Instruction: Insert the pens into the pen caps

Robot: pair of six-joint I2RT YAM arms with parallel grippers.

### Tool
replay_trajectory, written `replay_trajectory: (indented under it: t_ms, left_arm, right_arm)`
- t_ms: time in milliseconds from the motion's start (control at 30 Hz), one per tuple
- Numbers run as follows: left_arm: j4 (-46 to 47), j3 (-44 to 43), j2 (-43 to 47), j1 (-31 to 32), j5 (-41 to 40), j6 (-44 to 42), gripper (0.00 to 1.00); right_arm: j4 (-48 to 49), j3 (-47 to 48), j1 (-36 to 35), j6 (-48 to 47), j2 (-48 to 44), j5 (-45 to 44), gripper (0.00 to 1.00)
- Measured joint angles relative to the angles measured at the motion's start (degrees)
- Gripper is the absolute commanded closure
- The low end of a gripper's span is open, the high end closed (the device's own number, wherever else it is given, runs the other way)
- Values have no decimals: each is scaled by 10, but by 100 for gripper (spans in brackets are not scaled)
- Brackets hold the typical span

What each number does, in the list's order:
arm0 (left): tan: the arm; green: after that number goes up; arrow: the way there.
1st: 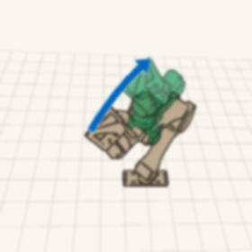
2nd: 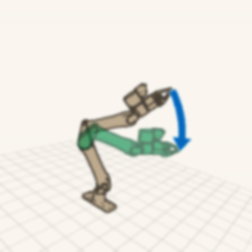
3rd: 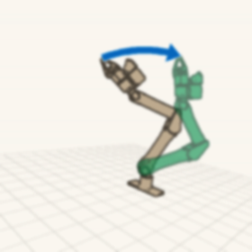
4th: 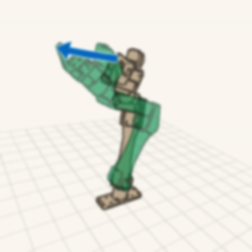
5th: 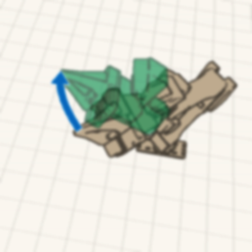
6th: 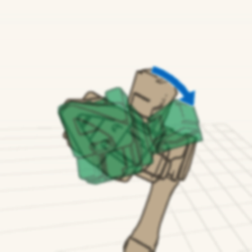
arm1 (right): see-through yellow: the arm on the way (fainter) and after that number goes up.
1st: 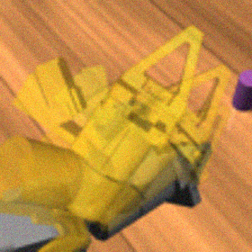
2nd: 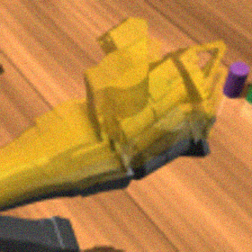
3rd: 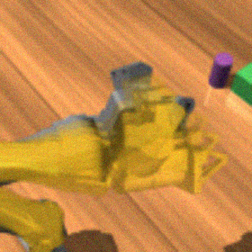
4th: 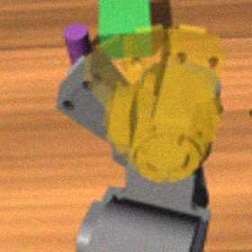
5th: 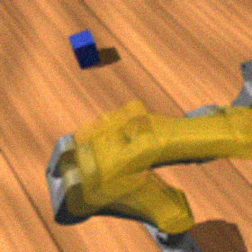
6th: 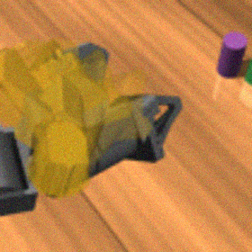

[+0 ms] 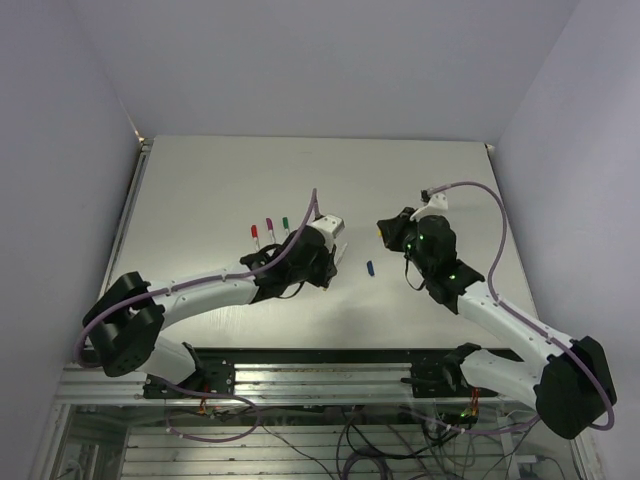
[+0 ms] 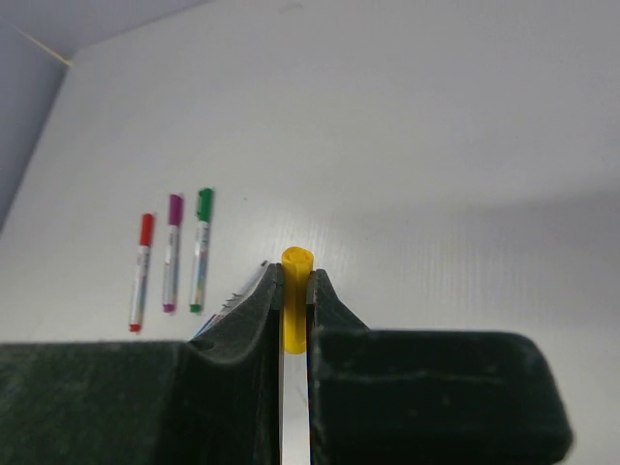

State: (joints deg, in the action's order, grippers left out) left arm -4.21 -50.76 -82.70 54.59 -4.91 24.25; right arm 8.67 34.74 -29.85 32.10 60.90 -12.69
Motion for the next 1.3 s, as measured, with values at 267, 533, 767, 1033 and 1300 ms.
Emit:
replay_trajectory:
  t_ms: [267,533,767,1033,1300]
  left_arm:
    - [93,34,21,0,24,2,93]
    - [170,64,35,0,51,7,93]
    - [219,78,47,0,67,24,93]
    - [251,85,57,0,73,50,93]
    - [265,85,57,0,84,64,93]
  right_arm:
    - [68,-4,0,2,-31,20,100]
    - [132,-11,0,17,-37,53,100]
    - [202,-47,0,55,-37,97,100]
    - [276,-81,0,84,-34,135,100]
    - [314,-88,0,93,-34,148,100]
